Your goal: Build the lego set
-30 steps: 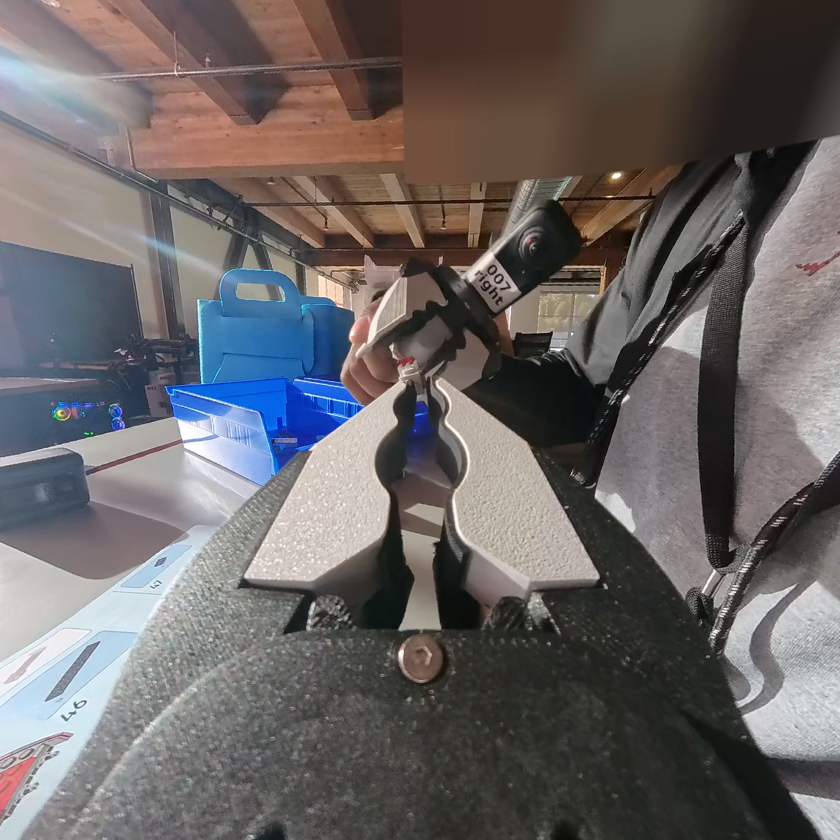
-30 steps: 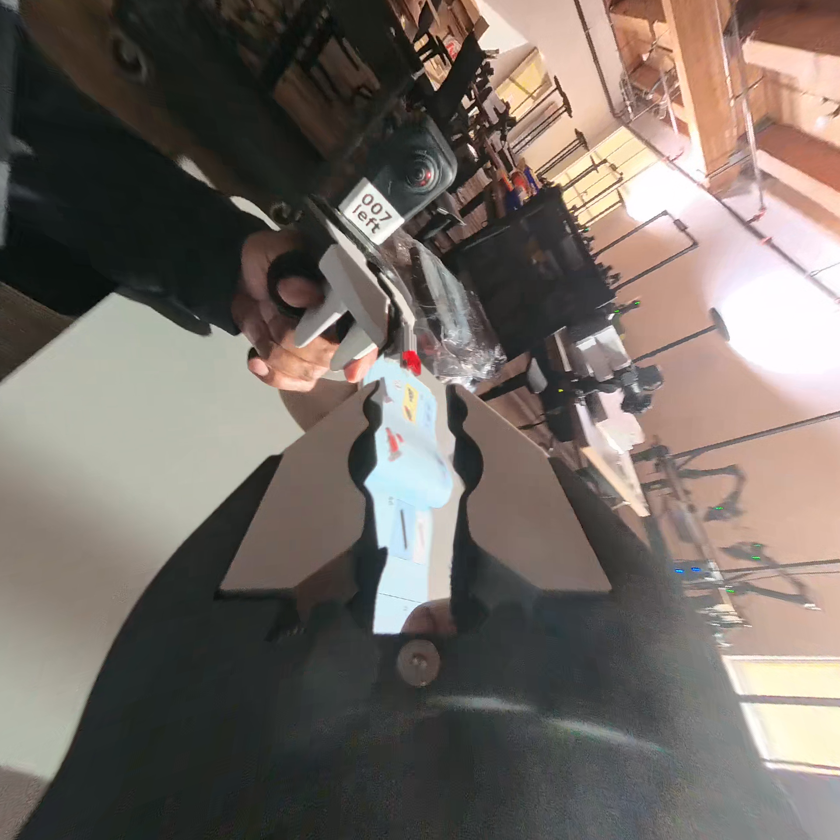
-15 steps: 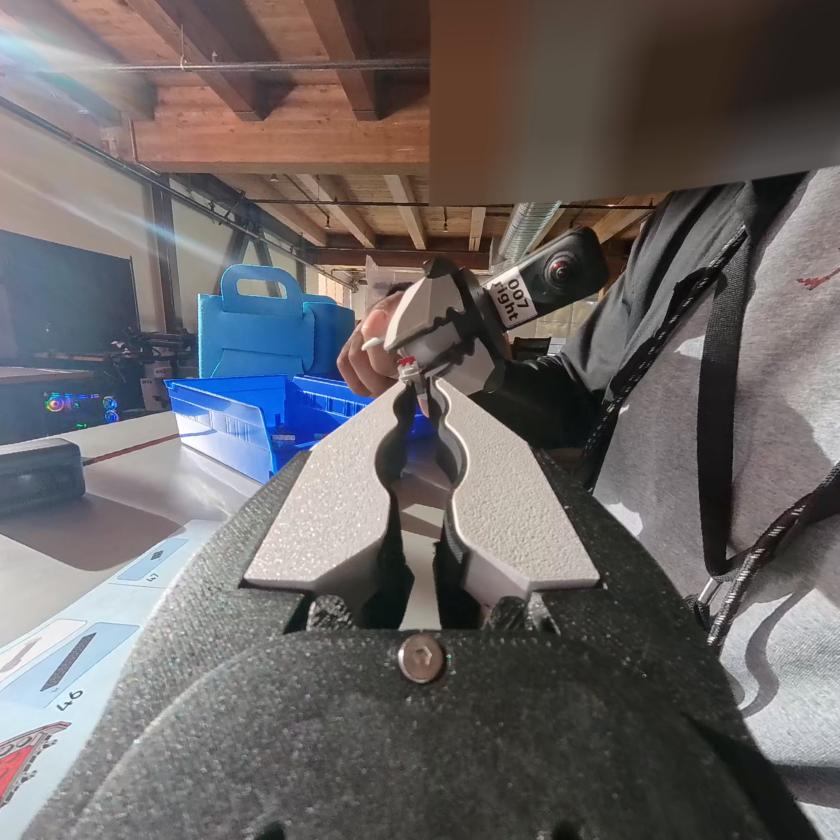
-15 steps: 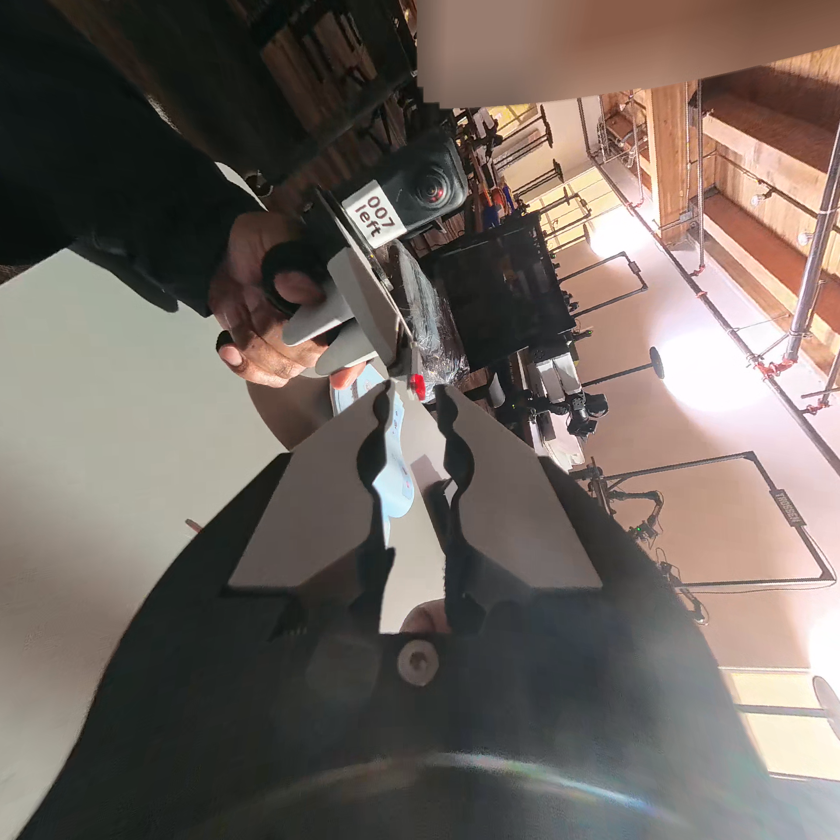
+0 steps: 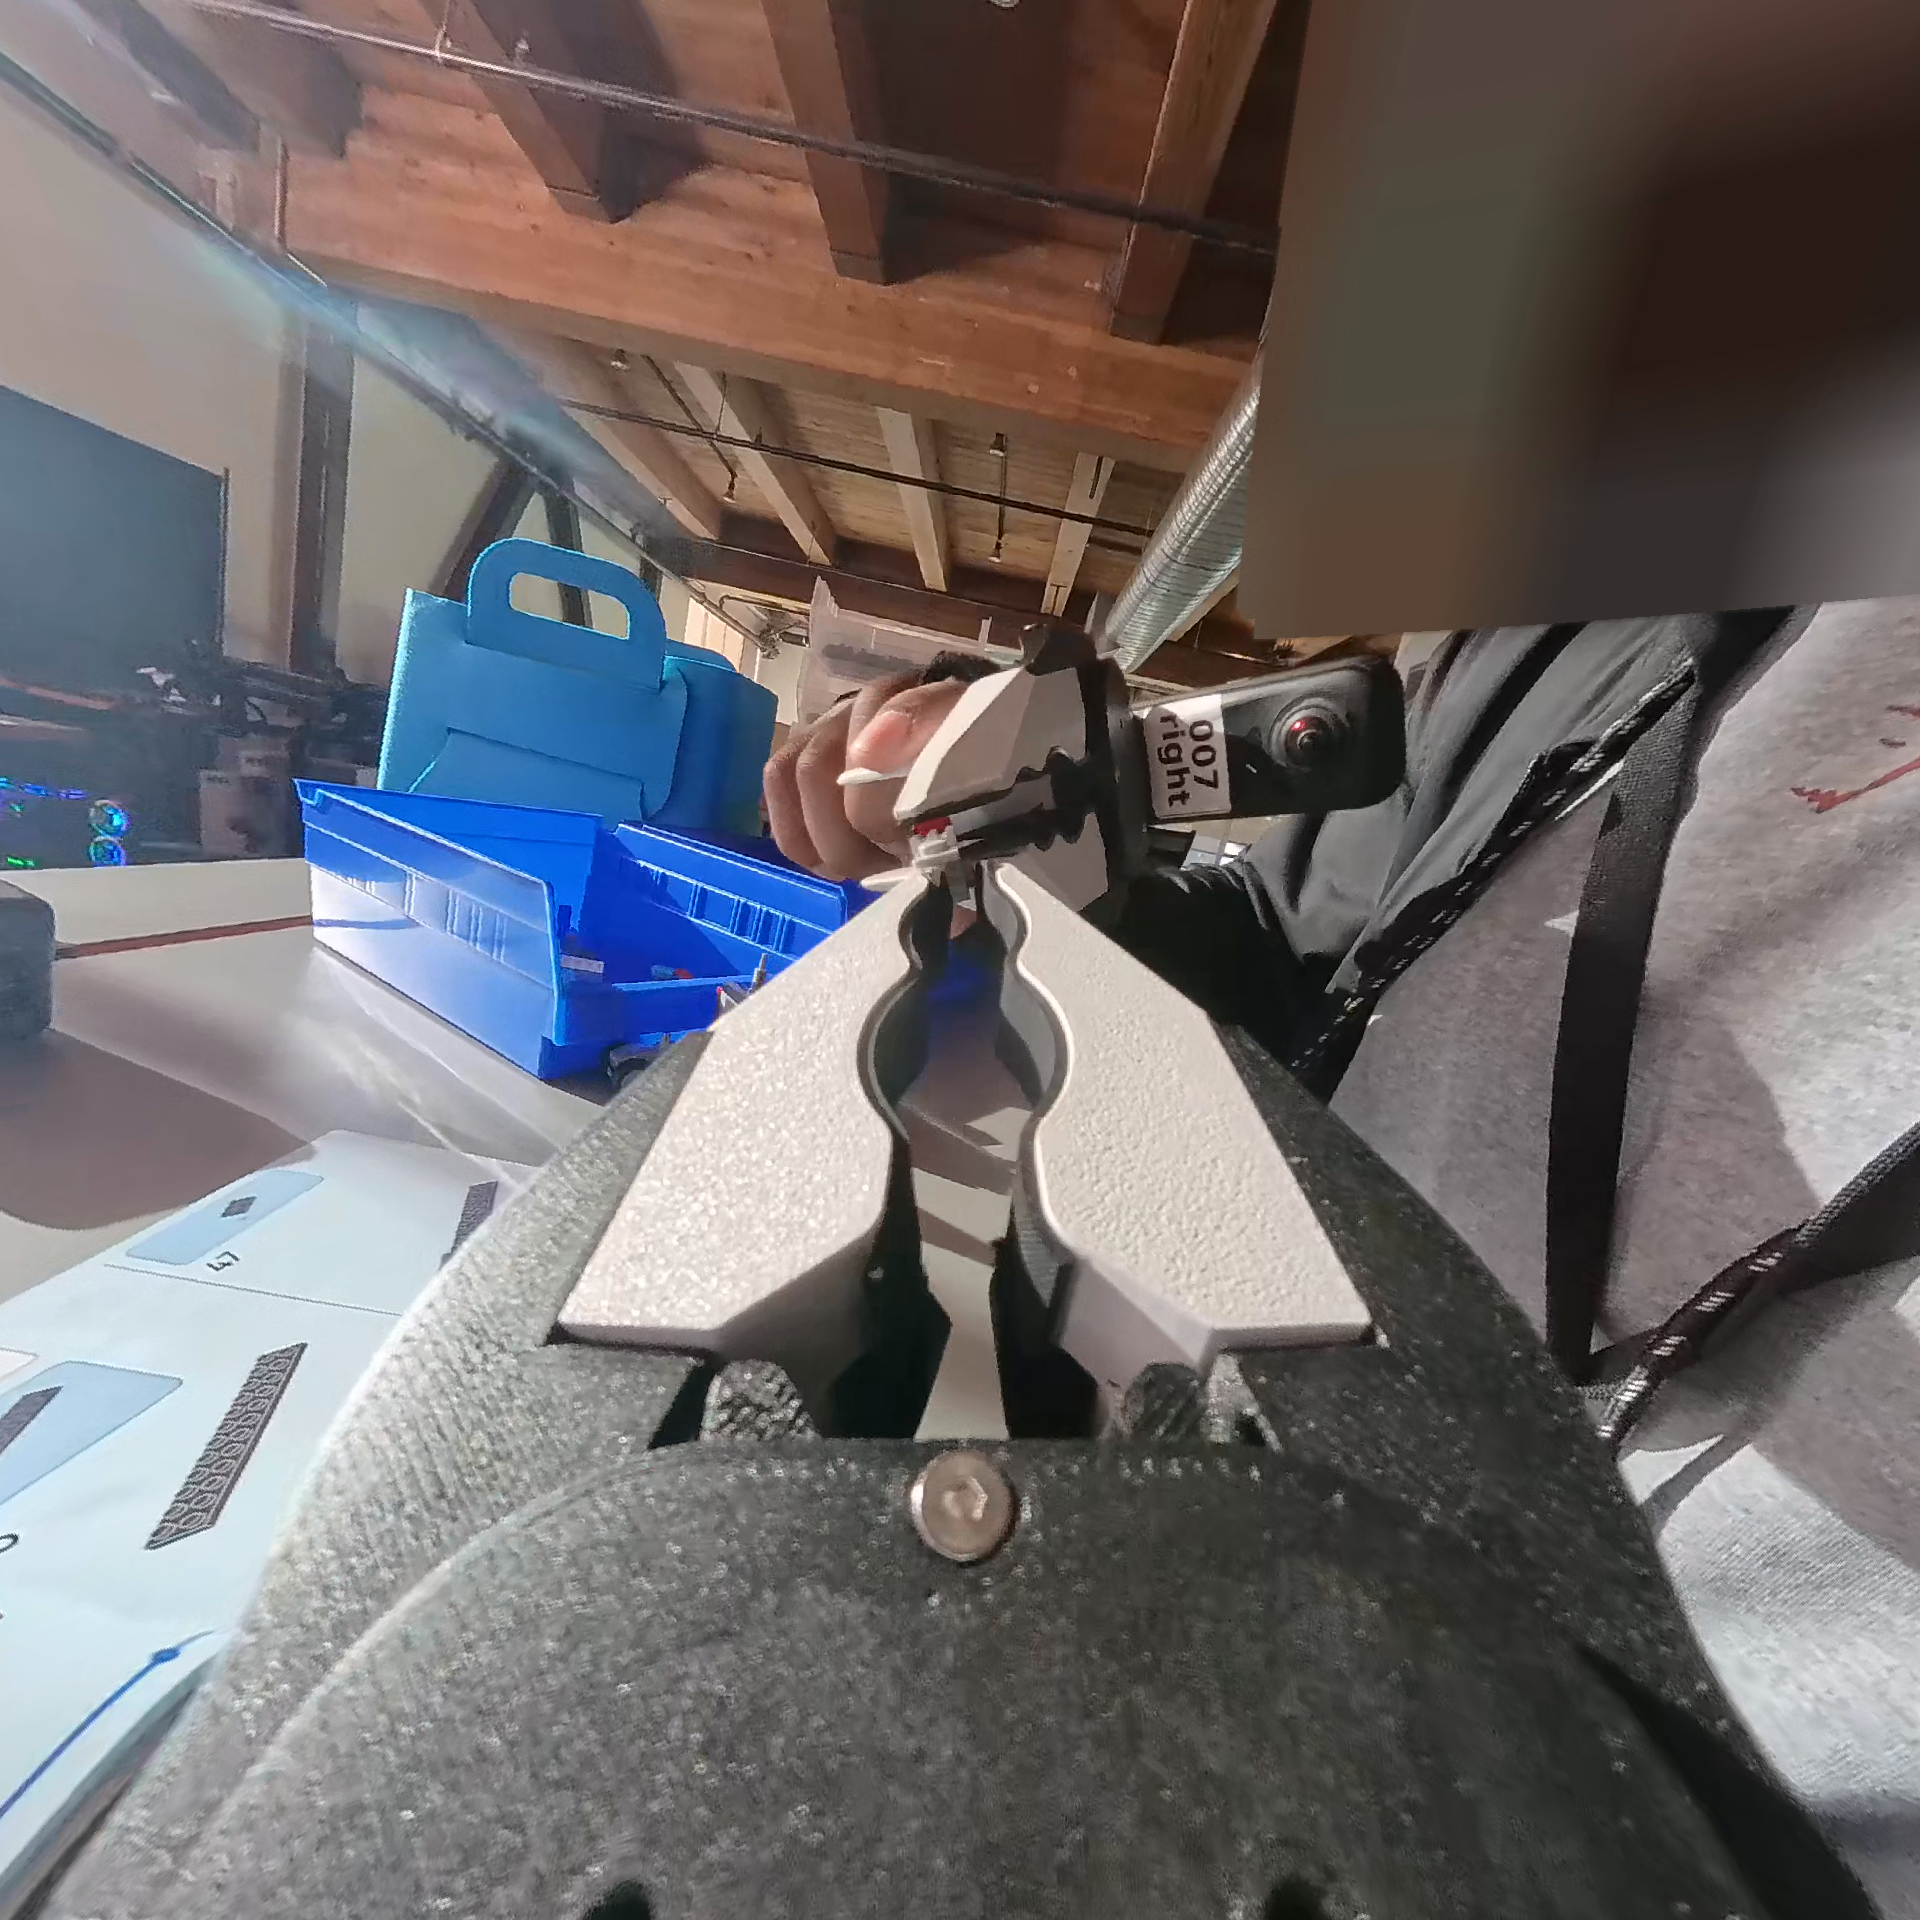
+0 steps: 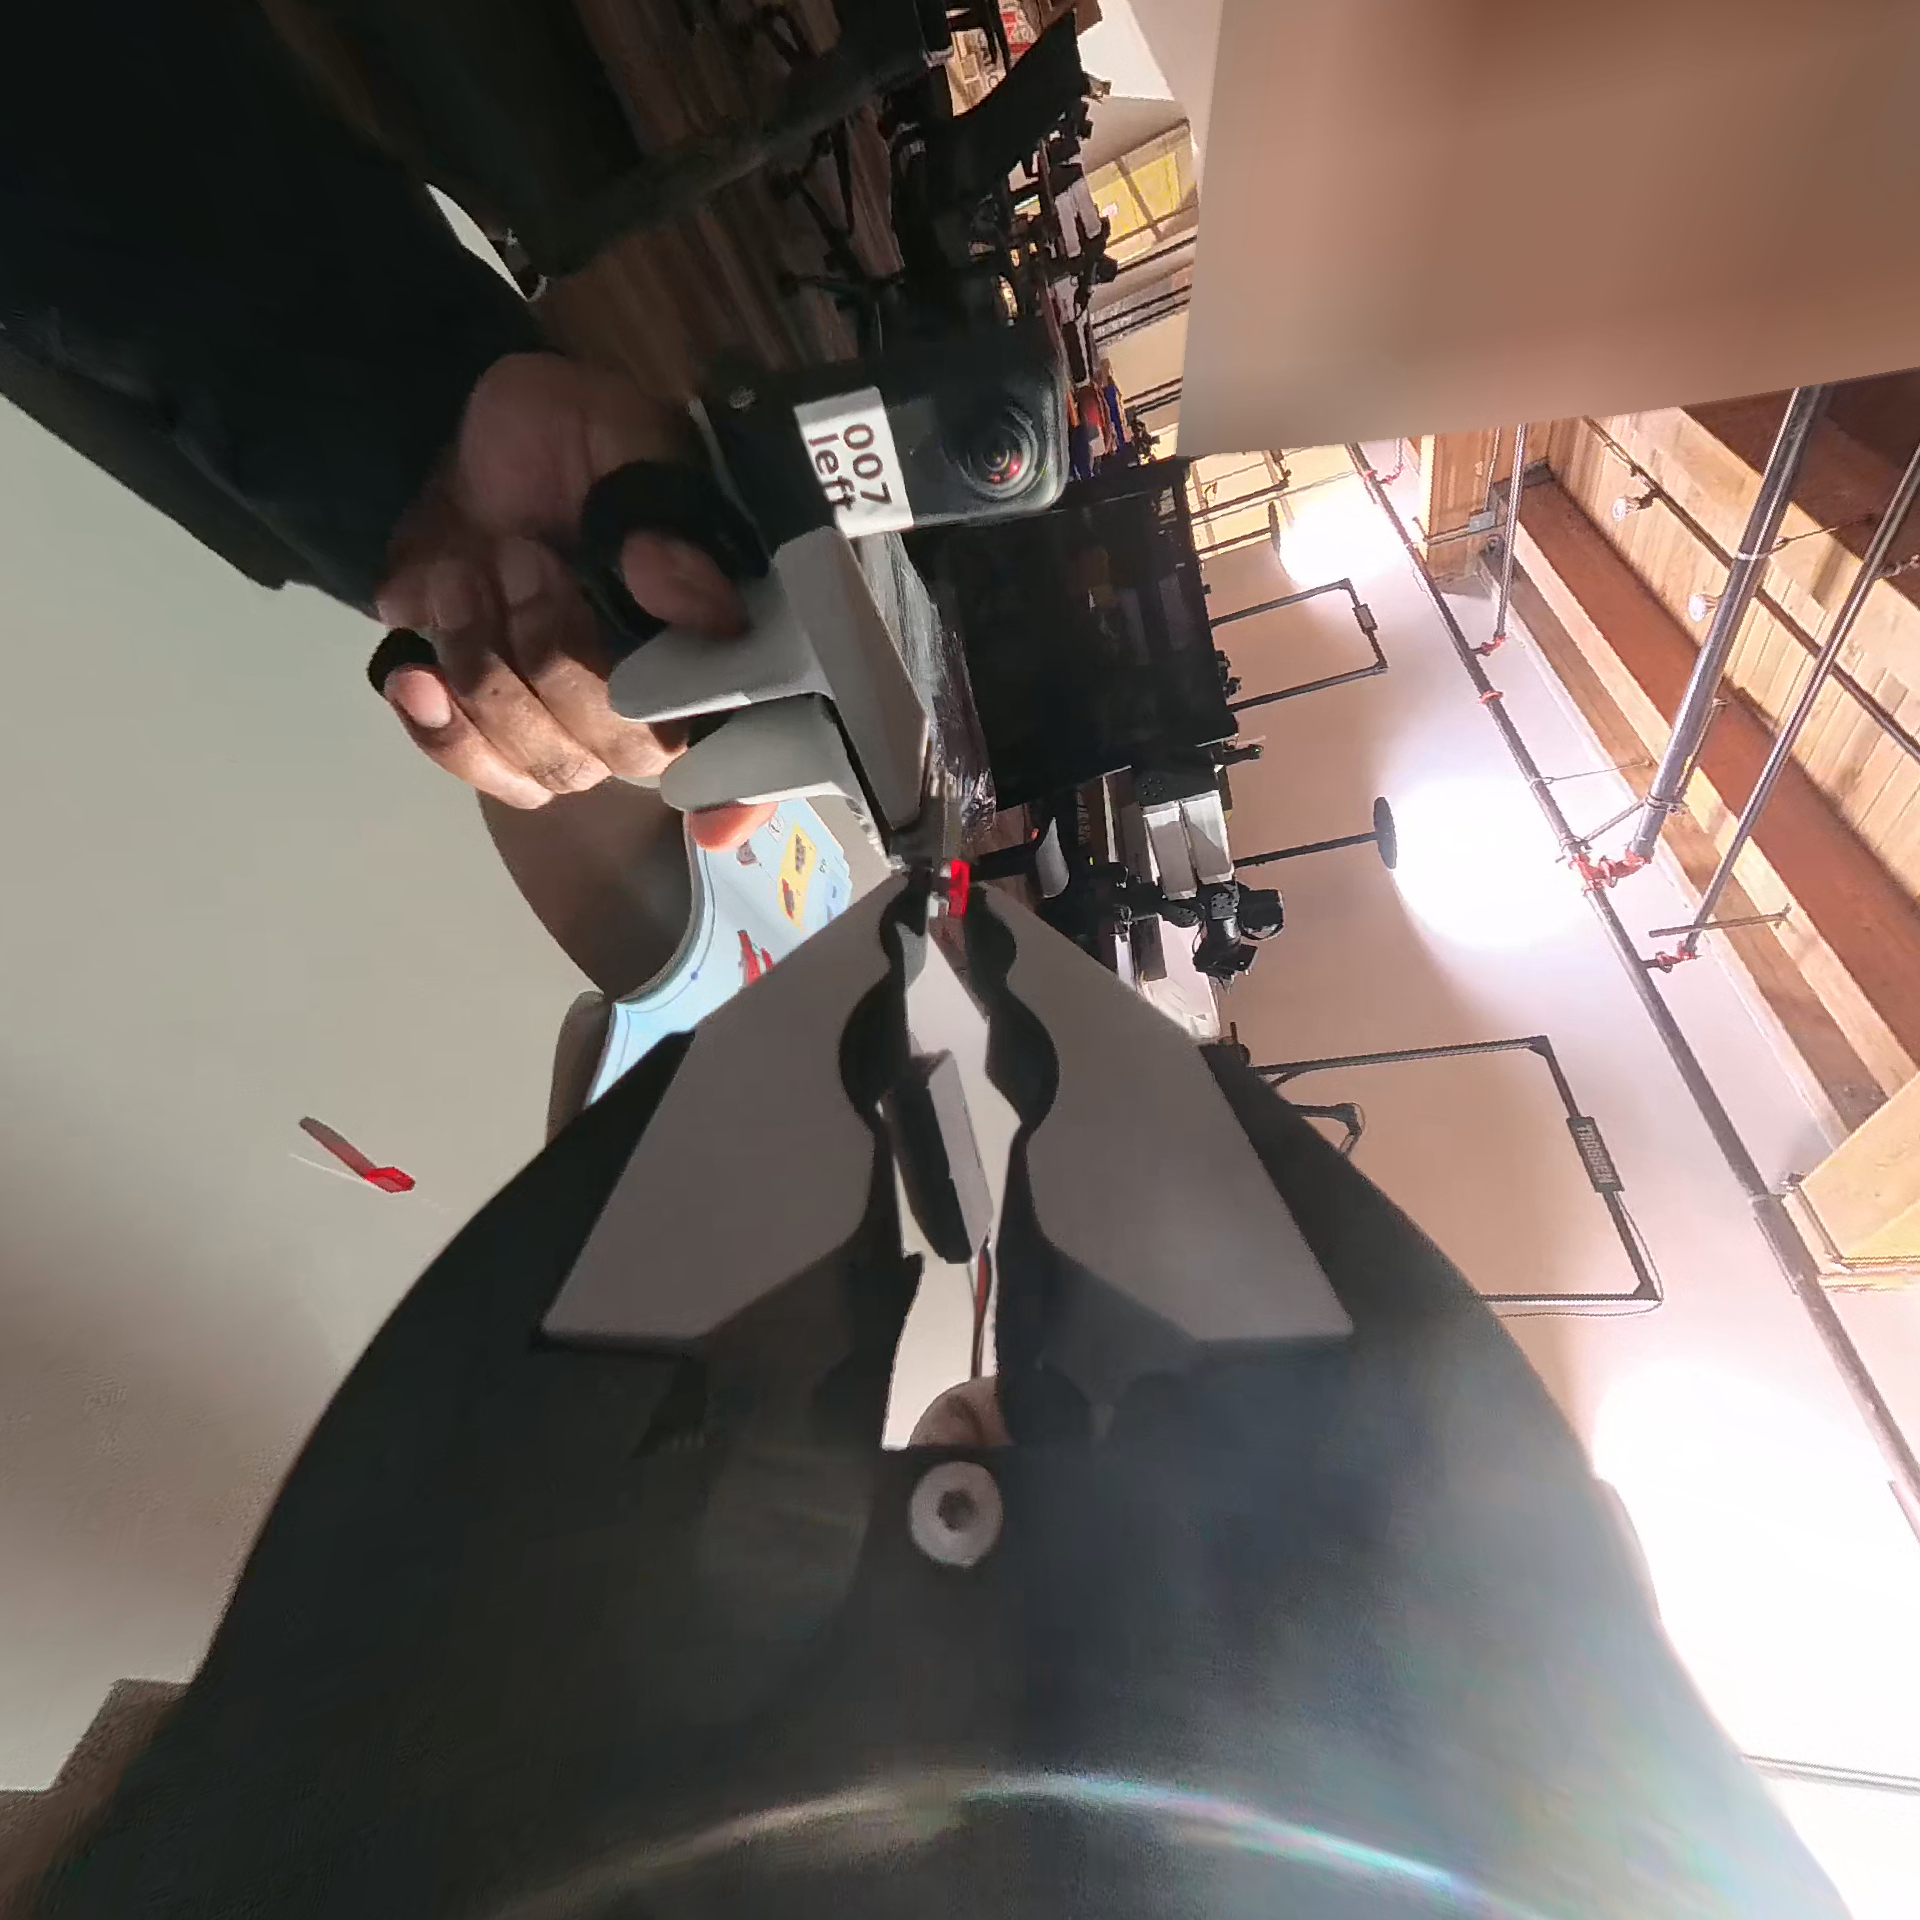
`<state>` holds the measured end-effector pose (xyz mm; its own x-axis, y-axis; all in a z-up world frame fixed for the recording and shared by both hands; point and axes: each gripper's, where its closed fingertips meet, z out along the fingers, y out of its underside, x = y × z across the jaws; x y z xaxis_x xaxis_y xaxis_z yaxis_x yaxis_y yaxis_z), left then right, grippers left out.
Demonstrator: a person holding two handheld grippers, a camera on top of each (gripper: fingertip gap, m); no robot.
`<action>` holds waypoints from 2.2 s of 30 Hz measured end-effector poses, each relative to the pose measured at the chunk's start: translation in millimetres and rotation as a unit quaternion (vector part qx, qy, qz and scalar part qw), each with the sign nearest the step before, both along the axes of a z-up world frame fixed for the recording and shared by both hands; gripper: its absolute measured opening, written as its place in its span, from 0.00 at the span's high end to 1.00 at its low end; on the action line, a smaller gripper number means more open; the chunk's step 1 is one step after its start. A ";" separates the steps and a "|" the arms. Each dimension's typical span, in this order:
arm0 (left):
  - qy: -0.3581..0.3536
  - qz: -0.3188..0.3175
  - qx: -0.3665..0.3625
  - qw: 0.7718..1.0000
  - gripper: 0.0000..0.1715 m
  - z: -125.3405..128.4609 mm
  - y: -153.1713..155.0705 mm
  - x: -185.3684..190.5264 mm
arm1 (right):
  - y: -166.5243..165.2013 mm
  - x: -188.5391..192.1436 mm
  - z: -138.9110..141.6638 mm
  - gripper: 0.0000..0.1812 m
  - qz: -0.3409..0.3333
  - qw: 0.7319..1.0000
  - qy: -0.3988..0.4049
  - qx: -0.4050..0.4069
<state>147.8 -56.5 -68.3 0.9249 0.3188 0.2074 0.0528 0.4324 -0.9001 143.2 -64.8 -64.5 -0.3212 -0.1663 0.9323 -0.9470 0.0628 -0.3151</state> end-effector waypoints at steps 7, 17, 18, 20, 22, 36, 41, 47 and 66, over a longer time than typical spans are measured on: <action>-0.027 -0.012 0.018 0.999 0.97 -1.5 -1.4 -4.0 | -1.4 -3.8 -2.0 0.96 -0.007 0.999 0.031 -0.004; -0.039 -0.020 0.030 0.999 0.97 -1.4 -1.5 -5.8 | -1.8 -5.2 -2.0 0.97 -0.006 0.998 0.059 -0.005; -0.042 -0.022 0.033 0.998 0.97 -1.3 -1.3 -6.3 | -1.9 -5.6 -1.9 0.97 -0.006 0.998 0.060 -0.005; -0.049 -0.025 0.042 0.998 0.97 -1.0 -1.4 -7.8 | -2.0 -7.1 -1.6 0.97 -0.006 0.998 0.059 -0.003; -0.059 -0.029 0.052 0.996 0.97 -1.0 -1.8 -9.6 | -2.5 -8.7 -1.5 0.97 -0.008 0.998 0.063 -0.003; -0.128 -0.061 0.107 0.984 0.96 -6.4 -4.5 -20.8 | -5.1 -25.4 -7.1 1.00 -0.027 0.997 -0.051 0.042; -0.143 -0.040 0.090 0.985 0.97 -14.2 -5.7 -27.8 | -5.5 -31.1 -17.6 1.00 -0.038 0.997 -0.052 0.051; -0.152 0.019 0.015 0.988 0.97 -28.5 -7.7 -35.8 | 3.8 -44.6 -21.8 0.99 -0.056 0.995 -0.074 0.036; -0.196 0.072 -0.110 0.972 0.97 -63.4 -5.4 -45.6 | 63.2 -55.2 -158.6 0.96 -0.270 0.874 -0.344 0.212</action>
